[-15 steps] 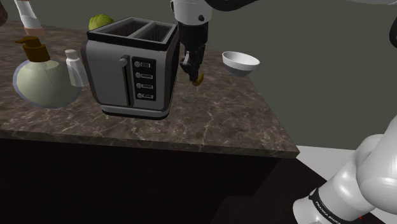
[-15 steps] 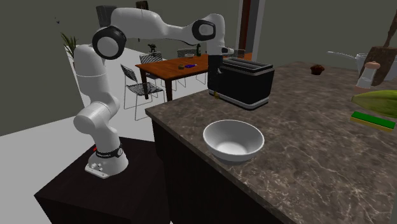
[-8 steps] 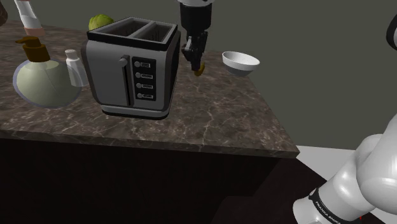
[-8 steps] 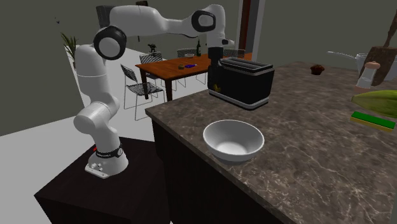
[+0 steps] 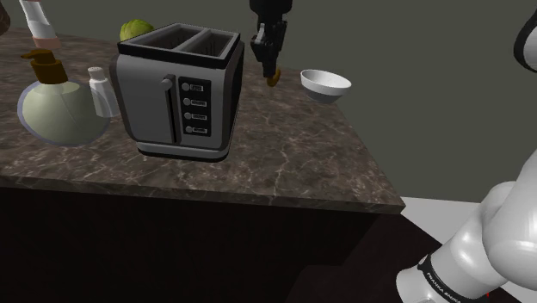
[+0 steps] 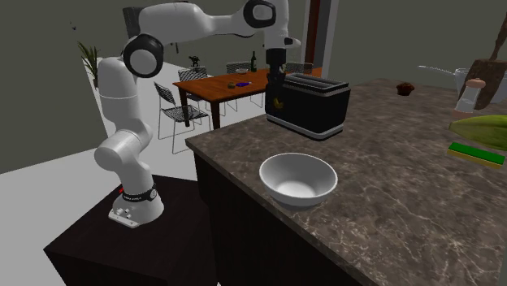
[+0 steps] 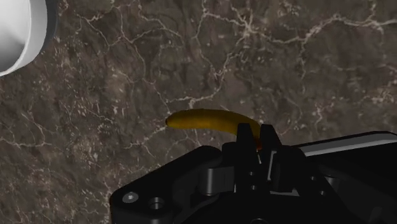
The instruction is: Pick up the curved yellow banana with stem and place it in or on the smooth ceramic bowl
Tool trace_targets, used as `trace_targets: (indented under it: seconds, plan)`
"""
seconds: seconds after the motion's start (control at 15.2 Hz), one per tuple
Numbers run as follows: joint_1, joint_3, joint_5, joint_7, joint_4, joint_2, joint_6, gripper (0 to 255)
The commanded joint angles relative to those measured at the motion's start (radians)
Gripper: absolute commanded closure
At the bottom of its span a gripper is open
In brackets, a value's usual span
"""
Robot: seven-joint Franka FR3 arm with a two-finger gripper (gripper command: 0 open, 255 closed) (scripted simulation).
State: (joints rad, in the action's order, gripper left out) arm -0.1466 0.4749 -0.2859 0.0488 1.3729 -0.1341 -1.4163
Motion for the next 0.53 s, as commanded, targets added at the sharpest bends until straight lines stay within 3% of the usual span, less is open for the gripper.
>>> trace_targets:
  seconds: [0.0,0.46]
  plan:
    - [0.025,-0.016,0.008,-0.038,0.018,0.019,-0.011,255]
    - [0.132,-0.098,0.035,-0.211,0.109,0.089,-0.081,255]
